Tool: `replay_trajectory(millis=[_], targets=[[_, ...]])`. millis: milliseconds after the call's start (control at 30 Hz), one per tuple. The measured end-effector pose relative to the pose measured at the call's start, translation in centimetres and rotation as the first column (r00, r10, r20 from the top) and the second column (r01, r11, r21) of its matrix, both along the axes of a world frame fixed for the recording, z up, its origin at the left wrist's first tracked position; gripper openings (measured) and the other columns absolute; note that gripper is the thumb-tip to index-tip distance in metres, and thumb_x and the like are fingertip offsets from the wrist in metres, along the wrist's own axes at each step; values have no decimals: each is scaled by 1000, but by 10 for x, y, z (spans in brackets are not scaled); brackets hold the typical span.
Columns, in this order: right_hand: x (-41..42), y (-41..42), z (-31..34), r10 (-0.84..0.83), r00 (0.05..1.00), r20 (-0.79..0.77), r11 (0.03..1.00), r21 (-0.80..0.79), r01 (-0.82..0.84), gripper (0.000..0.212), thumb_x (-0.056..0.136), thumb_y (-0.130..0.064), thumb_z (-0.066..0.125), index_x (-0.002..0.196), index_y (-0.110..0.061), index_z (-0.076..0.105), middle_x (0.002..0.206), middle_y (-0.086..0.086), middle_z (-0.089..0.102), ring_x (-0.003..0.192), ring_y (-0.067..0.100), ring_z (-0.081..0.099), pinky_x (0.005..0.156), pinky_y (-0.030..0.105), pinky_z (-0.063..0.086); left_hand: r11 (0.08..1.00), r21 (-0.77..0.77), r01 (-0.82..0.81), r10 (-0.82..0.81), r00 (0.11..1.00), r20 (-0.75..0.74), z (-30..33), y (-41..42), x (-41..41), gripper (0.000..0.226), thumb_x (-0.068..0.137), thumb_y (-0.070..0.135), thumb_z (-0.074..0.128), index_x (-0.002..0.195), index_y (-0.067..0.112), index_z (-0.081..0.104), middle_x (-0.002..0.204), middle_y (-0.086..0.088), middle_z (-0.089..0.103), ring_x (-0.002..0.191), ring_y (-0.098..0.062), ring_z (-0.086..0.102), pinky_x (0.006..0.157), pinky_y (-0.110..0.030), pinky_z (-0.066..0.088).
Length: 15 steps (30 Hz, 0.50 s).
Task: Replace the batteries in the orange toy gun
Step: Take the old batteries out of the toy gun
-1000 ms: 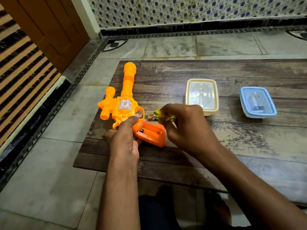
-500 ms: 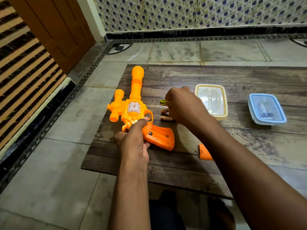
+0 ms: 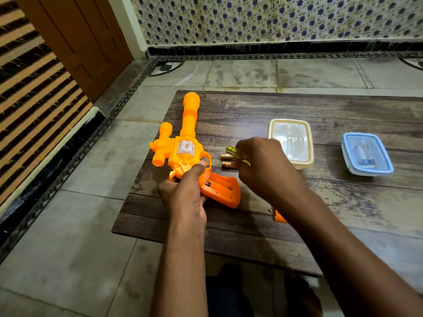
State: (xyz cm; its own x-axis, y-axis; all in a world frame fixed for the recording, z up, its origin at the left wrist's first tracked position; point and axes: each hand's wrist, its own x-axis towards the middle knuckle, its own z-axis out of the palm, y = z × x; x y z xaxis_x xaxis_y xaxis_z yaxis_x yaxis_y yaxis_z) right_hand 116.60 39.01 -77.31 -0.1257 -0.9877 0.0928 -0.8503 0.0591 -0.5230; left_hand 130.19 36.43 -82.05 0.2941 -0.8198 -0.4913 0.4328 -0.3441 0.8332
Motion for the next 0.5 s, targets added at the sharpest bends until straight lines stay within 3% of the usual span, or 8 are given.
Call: replay_trajectory(millis=[133,267,367,500], targets=[[10,25,-13,-35,994,103,999,9,35,18,95,-22,62,83,-10,57,89,16,66,83,39,63,66,41,48,994,-111,-9,26,989,147,-2,1,-2,26,55,19,90,77,22,77,87,-8,80,84,-37,77,85,-61,60],[14,30,-22,-41,984,173,999,-5,42,13,98,-19,58,87,-12,57,93,18,68,86,36,61,64,34,30,975,-223,-10,63,971,232,-3,1,-4,42,50,34,91,86,18,75,88,-9,80,81,-38,77,81,-62,60],[12,28,-23,-28,977,211,999,-23,34,14,99,-19,56,89,-10,58,90,18,68,83,36,61,62,36,30,938,-345,24,92,945,314,4,2,-6,32,67,20,90,94,15,71,89,-6,79,79,-32,78,78,-57,63],[5,28,-23,-30,953,300,995,-80,57,21,101,-33,60,91,-15,56,87,12,70,82,33,64,65,39,45,898,-437,52,97,946,311,11,7,-11,33,82,2,82,110,5,64,91,2,79,77,-24,79,77,-53,64]])
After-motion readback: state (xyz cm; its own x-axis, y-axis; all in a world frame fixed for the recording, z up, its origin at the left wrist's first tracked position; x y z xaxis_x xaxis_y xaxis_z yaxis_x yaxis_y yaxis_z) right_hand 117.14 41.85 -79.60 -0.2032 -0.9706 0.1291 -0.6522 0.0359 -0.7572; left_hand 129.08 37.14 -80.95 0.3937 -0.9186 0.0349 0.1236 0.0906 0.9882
